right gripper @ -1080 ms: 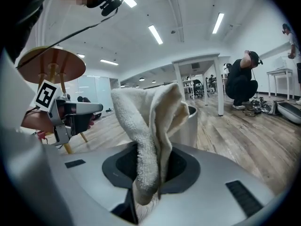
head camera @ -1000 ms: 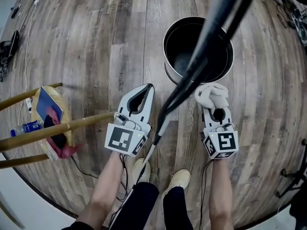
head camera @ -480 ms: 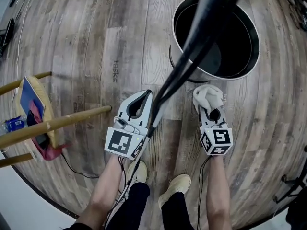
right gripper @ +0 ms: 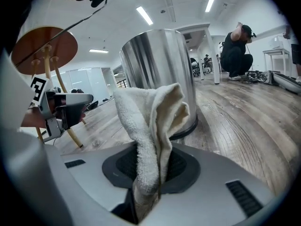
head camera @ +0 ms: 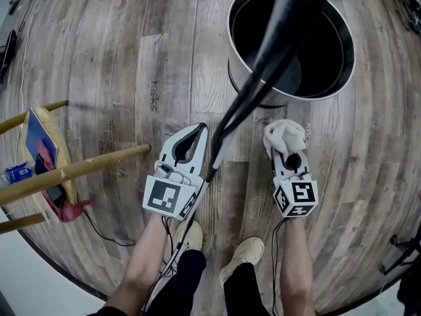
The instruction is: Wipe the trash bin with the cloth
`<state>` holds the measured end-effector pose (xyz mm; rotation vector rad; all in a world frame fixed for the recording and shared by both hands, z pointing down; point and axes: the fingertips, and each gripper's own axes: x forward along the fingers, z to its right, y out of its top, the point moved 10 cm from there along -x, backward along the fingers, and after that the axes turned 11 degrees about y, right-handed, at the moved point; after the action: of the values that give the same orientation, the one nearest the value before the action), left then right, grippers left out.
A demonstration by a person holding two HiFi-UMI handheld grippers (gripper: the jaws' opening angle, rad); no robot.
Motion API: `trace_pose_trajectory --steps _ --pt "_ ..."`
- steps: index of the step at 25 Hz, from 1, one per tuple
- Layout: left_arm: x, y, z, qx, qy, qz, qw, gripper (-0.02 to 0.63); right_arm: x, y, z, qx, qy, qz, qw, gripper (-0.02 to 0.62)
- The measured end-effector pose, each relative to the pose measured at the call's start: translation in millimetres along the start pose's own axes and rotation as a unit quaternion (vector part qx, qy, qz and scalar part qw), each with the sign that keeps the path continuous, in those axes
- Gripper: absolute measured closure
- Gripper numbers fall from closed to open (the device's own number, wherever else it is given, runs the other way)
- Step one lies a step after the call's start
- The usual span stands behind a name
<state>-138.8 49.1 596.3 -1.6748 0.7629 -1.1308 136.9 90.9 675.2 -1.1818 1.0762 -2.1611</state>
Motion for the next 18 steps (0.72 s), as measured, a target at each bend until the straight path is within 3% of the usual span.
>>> trace_pose_trajectory --steps 7,18 --pt "-16.4 44.4 21.2 0.001 -0.015 0.016 0.9998 0.611 -46.5 15.0 -25.5 0.013 -0.006 0.019 1.000 0.502" --pt "-85.0 111.4 66.0 0.009 -0.028 0.014 0.9995 0.611 -167.0 78.1 -87.4 0.018 -0.019 0.079 0.997 0.502"
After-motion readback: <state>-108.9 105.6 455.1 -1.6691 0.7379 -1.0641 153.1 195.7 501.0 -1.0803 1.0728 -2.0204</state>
